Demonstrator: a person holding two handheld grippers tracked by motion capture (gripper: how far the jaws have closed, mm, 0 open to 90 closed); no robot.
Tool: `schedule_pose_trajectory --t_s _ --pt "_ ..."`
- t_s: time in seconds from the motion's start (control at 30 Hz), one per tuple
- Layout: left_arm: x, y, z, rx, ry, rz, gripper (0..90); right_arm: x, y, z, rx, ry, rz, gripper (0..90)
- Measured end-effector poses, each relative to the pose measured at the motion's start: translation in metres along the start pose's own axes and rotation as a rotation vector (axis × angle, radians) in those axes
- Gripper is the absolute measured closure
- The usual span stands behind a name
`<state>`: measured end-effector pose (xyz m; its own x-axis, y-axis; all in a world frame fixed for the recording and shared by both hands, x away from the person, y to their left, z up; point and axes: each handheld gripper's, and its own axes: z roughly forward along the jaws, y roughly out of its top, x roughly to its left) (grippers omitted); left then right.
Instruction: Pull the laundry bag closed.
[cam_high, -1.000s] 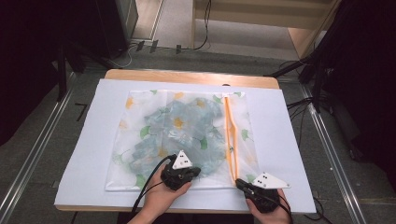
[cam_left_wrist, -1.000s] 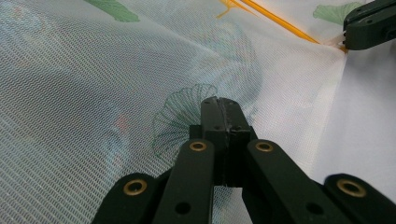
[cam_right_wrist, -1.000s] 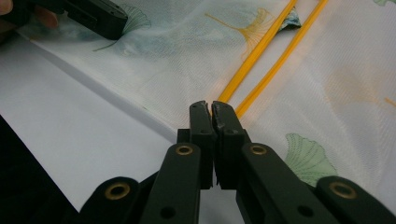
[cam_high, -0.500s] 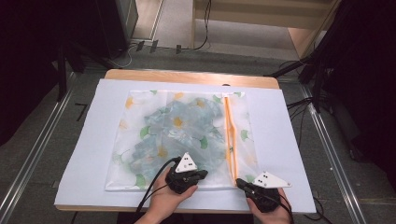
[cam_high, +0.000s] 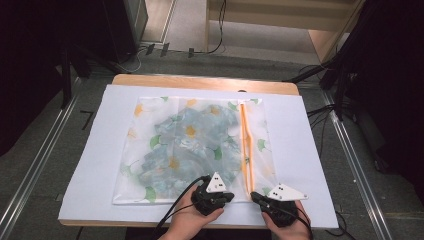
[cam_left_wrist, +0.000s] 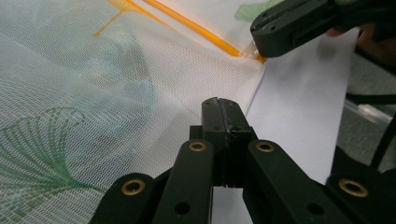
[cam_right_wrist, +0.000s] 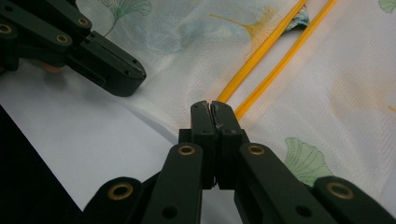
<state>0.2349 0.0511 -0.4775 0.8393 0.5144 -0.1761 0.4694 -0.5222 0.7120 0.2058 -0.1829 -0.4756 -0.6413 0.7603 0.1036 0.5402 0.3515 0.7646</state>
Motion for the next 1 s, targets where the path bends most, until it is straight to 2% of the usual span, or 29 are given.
schedule_pose_trajectory --t_s 0.13,0.27,0.53,0.7,0.73,0.77,0.8,0.83,0.93,1.0 --pt "0.001 0.000 0.000 0.006 -0.010 -0.001 90.0 0.000 0.000 0.000 0.002 -0.001 0.005 90.0" --pt "0.000 0.000 0.000 0.015 -0.007 0.034 90.0 -0.003 0.004 0.003 0.004 0.006 0.014 90.0" --pt "-0.003 -0.001 0.000 0.016 0.005 0.054 90.0 -0.008 0.014 0.014 0.033 0.006 0.027 90.0" --pt "-0.002 0.000 -0.001 0.004 0.014 0.033 90.0 -0.007 0.014 0.015 0.036 0.012 0.032 90.0" --pt "-0.003 0.001 -0.003 -0.037 0.021 0.032 90.0 -0.006 0.013 0.012 0.031 0.018 0.035 90.0" --pt "-0.003 0.003 -0.005 -0.062 0.017 0.015 90.0 -0.005 0.012 0.010 0.029 0.029 0.041 90.0" --pt "-0.003 0.003 -0.005 -0.062 0.017 0.015 90.0 -0.005 0.011 0.009 0.028 0.038 0.037 90.0" --pt "-0.003 0.005 -0.005 -0.074 0.004 -0.002 90.0 -0.005 0.011 0.009 0.028 0.038 0.037 90.0" --pt "-0.010 0.012 0.006 -0.058 -0.035 -0.003 90.0 0.000 0.008 0.006 0.030 0.050 0.032 90.0" --pt "-0.012 0.013 0.009 -0.053 -0.042 -0.003 90.0 0.001 0.008 0.006 0.029 0.045 0.029 90.0"
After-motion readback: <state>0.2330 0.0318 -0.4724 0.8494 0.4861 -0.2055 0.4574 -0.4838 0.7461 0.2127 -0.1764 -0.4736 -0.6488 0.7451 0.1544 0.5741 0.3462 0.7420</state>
